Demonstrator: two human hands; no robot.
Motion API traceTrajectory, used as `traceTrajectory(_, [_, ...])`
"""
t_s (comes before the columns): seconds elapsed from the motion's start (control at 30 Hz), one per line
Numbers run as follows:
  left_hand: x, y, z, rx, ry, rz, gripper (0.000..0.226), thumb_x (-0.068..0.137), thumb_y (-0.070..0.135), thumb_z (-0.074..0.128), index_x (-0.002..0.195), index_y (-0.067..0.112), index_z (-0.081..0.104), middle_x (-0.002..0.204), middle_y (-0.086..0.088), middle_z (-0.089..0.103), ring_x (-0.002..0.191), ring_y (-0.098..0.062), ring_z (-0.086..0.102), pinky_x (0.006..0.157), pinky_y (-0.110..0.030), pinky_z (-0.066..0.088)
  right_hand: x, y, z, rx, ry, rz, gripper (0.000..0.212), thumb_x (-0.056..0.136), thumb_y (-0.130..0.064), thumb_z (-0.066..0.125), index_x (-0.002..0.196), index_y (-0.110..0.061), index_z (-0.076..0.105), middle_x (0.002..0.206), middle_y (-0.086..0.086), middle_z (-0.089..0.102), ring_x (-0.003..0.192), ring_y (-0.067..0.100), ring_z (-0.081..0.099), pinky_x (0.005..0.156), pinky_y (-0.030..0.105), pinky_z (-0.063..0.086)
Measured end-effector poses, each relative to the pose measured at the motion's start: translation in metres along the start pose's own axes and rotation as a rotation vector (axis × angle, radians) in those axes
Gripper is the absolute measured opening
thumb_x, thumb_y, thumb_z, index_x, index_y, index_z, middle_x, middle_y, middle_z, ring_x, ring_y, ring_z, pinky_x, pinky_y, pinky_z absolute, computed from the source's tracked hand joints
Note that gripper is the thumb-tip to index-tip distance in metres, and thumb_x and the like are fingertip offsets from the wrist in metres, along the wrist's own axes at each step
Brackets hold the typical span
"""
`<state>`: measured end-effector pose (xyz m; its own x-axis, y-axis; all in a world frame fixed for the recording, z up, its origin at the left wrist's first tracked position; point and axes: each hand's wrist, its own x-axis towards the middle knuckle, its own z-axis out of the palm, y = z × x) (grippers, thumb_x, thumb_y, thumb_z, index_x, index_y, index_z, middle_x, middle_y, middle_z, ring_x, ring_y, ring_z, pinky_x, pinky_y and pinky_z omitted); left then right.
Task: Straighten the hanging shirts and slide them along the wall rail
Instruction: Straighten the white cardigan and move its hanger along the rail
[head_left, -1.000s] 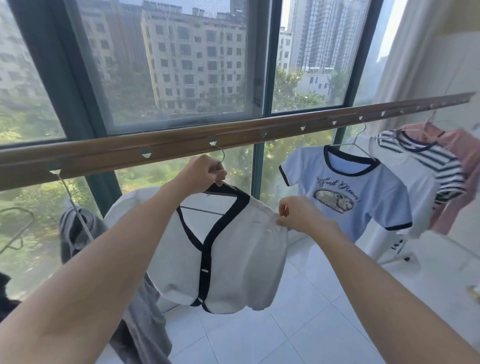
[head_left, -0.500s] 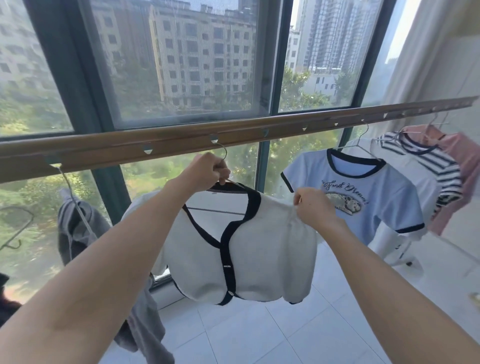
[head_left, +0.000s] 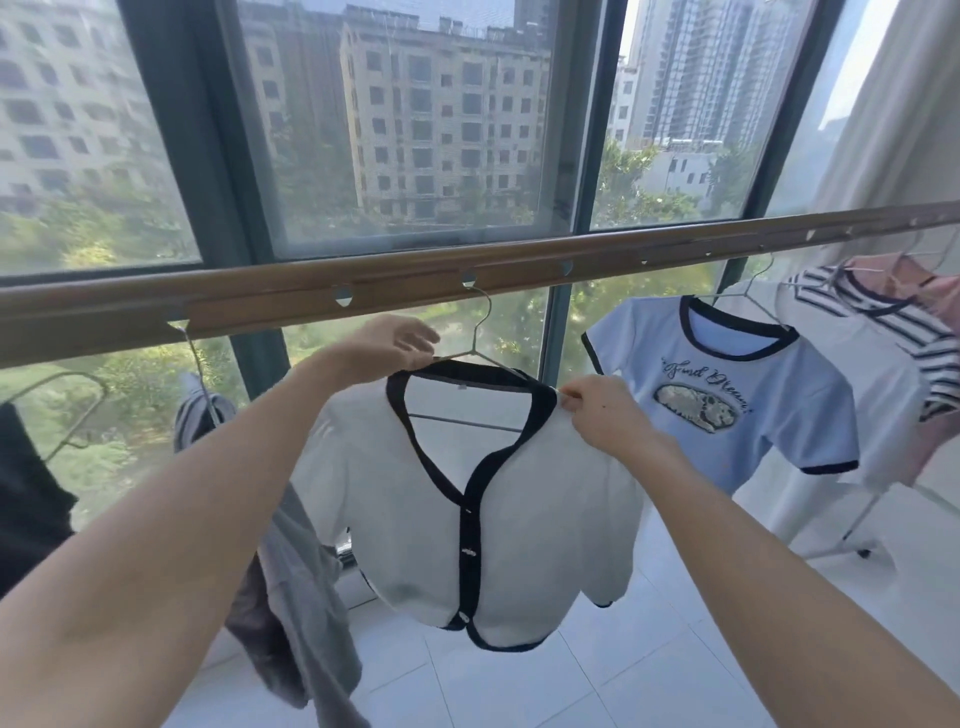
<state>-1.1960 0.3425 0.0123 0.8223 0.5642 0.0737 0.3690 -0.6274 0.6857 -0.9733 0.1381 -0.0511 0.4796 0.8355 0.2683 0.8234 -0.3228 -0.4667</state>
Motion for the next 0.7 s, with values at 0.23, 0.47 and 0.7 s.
traceTrajectory(0.23, [-0.023, -0.036, -0.005, 0.243, 0.116, 0.002, 0.023, 0.086, 0.007, 0.069, 0.106, 0.017, 0.075, 0.096, 0.000, 0.074, 0.087, -0.010, 0.067, 0.087, -0.027, 0.052, 0.005, -0.024, 0.003, 0.124, 0.108, -0.105, 0.011, 0.087, -0.009, 0.068, 0.095, -0.006, 0.074, 0.087, 0.011, 0.068, 0.082, 0.027, 0.061, 0.073, 0.035, 0.047])
traceTrajectory(0.47, [-0.026, -0.034, 0.014, 0.202, 0.375, 0.115, 0.006, 0.077, 0.006, 0.080, 0.082, 0.009, 0.079, 0.074, -0.003, 0.073, 0.067, -0.005, 0.065, 0.066, -0.014, 0.051, 0.009, -0.018, 0.010, 0.101, 0.170, -0.076, 0.019, 0.090, -0.001, 0.054, 0.083, 0.013, 0.065, 0.076, 0.027, 0.064, 0.075, 0.041, 0.058, 0.065, 0.044, 0.047])
traceTrajectory(0.7, [-0.015, -0.036, 0.026, 0.450, 0.448, 0.162, 0.020, 0.079, 0.025, 0.080, 0.075, 0.009, 0.068, 0.068, -0.001, 0.061, 0.068, -0.028, 0.059, 0.064, -0.041, 0.053, 0.001, -0.021, 0.014, 0.064, 0.040, -0.113, 0.013, 0.097, -0.015, 0.054, 0.093, -0.006, 0.063, 0.080, 0.008, 0.060, 0.074, 0.025, 0.053, 0.068, 0.038, 0.045])
